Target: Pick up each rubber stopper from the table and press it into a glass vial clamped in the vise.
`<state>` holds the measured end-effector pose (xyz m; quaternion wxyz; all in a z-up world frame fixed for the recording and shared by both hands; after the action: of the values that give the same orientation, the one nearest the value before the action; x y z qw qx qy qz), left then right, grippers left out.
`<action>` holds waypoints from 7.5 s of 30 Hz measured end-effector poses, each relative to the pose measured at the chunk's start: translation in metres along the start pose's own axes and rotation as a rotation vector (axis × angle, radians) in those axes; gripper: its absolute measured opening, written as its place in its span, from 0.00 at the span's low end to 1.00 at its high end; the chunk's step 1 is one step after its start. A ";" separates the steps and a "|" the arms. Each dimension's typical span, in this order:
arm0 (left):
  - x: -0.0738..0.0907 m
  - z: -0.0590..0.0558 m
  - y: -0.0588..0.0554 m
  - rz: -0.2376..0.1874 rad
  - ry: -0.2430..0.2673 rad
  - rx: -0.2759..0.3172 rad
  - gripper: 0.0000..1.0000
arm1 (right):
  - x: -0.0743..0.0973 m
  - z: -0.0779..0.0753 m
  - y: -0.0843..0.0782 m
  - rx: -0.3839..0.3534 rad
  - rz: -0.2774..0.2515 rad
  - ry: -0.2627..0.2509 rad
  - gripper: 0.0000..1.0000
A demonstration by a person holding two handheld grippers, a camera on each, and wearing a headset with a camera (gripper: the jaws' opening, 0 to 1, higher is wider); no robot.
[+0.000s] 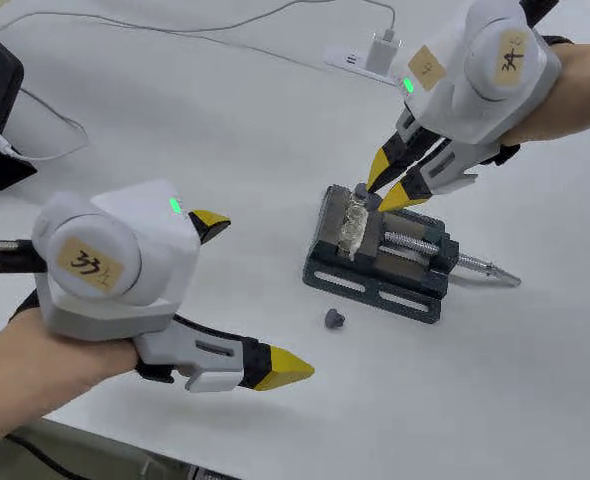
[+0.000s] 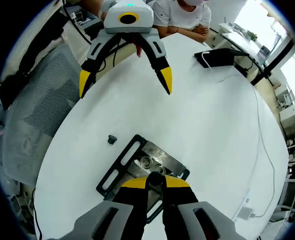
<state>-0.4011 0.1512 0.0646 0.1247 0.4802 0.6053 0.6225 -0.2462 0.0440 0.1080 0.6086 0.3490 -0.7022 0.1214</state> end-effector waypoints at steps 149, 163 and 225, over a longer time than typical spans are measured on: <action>-0.005 0.003 -0.011 0.002 -0.009 0.037 0.96 | -0.003 -0.008 0.005 -0.408 0.121 0.030 0.04; -0.006 0.004 -0.015 0.014 -0.014 0.044 0.96 | -0.008 -0.008 0.006 -0.414 0.120 0.041 0.00; -0.018 0.001 -0.008 0.019 -0.034 0.054 0.95 | -0.017 -0.003 0.006 -0.435 0.150 0.002 0.00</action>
<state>-0.3939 0.1404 0.0492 0.1161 0.4996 0.6150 0.5989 -0.2480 0.0559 0.0942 0.6595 0.1563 -0.7352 0.0124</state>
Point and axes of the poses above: the centre of the closed fingertips' face, and the gripper's own axes: x roughly backward along the fingers, z roughly to its left, y roughly out of its top, the point moved 7 cm from there along x, roughly backward along the fingers, and after that the axes turned 9 degrees about -y, right-handed, at the moved point
